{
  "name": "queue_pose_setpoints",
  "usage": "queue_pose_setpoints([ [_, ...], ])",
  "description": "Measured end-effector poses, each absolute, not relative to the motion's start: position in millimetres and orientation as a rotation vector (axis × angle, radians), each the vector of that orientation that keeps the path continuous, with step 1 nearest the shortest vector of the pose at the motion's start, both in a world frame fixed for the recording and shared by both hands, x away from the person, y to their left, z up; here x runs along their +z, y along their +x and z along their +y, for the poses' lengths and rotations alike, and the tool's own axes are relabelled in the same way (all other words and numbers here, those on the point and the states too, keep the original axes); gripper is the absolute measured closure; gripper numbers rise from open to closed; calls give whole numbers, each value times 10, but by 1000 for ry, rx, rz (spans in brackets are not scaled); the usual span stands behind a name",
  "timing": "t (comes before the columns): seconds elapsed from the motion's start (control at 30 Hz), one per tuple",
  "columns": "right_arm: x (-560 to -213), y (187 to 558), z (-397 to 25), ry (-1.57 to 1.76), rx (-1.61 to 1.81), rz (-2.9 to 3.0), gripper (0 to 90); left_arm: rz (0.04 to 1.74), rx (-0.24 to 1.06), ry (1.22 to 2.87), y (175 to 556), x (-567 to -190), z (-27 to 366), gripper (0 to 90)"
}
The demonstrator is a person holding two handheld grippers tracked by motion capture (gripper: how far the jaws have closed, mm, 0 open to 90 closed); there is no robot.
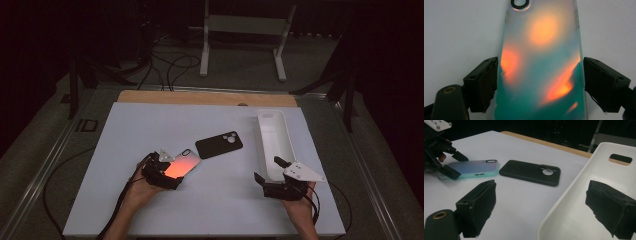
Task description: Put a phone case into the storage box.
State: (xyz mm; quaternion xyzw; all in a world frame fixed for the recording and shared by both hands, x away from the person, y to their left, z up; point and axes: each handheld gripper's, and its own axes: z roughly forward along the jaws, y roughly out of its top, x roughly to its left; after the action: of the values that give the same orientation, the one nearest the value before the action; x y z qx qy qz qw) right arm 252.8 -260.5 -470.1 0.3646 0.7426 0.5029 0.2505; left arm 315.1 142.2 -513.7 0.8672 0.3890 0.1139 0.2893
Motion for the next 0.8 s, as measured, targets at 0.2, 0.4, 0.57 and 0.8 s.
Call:
queue_pose_setpoints([
  [0.2,-4700,2528,-2596,995,1371,2019,96,1027,304,2293,3138,-5084,1462,172],
  [0.4,-4673,2534,-2609,987,1355,2017,96,1021,354,2264,3093,-4981,1492,171],
  [0.57,-4576,2570,-2651,991,1364,1994,96,1007,420,2212,3036,-4841,1519,172],
  [0.8,-4418,2681,-2593,969,1384,2030,96,967,502,2156,2978,-4620,1469,171],
])
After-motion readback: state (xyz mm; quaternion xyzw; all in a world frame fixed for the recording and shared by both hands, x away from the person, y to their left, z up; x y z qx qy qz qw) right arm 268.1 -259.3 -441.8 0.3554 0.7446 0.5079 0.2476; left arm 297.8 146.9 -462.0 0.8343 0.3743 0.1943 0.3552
